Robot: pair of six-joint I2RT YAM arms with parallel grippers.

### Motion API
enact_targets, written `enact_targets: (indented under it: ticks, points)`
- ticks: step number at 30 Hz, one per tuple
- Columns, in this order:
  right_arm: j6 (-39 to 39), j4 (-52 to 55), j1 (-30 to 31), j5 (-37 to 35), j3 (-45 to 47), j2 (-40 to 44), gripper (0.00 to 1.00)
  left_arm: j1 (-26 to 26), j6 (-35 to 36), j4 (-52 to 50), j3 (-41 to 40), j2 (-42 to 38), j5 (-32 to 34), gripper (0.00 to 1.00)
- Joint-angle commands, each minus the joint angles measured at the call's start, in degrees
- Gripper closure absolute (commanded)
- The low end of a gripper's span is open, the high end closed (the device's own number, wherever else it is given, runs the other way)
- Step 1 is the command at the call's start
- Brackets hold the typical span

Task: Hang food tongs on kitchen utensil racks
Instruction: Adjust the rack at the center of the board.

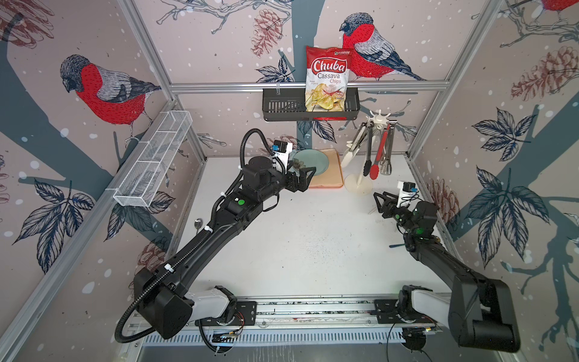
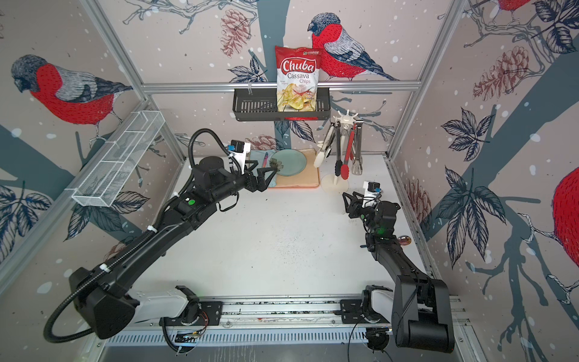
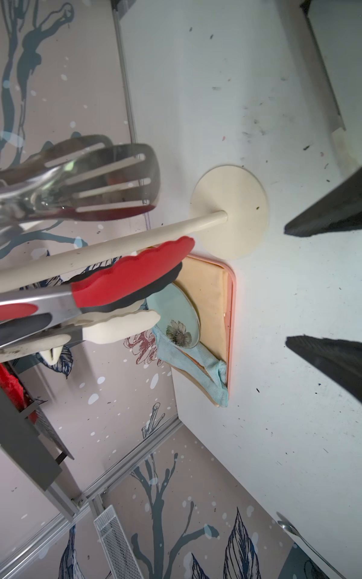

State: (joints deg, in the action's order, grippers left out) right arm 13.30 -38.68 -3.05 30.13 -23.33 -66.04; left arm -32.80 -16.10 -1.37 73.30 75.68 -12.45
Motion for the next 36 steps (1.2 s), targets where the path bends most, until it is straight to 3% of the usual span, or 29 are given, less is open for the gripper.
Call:
enact_targets:
  ticks: [1, 3, 9, 15, 24, 33, 36]
  points:
    - [-1.7, -0.4, -0.2, -0.5, -1.5, 1.0, 0.46, 0.0, 0.2, 1.7, 7.4, 5.1, -2.0, 0.04]
    - [-2.0, 1.4, -0.3, -0.2, -1.8, 2.0, 0.44, -0.1, 0.8, -0.1, 14.2, 10.1, -4.9, 0.04]
    - [-1.4, 4.2, -0.5, -0.5, -1.5, 4.9, 0.35, -2.8, 2.2, -0.4, 27.6, 21.9, -4.7, 0.04]
    - [2.5, 6.4, -1.5, -1.6, -5.6, 6.6, 0.33, -5.4, 3.0, -2.5, 40.9, 32.0, -4.2, 0.04]
    - [12.7, 17.7, -3.0, -6.6, -25.8, 1.3, 0.36, -6.7, 1.6, -5.1, 58.1, 43.8, -5.5, 0.04]
    - [26.6, 11.7, -4.0, -7.8, -39.3, -9.2, 0.44, -7.0, -0.7, -1.9, 63.6, 49.9, -5.8, 0.04]
    - [25.5, 10.6, -4.2, -5.3, -43.7, -13.1, 0.43, -7.0, -0.3, -2.3, 64.2, 50.3, -6.1, 0.04]
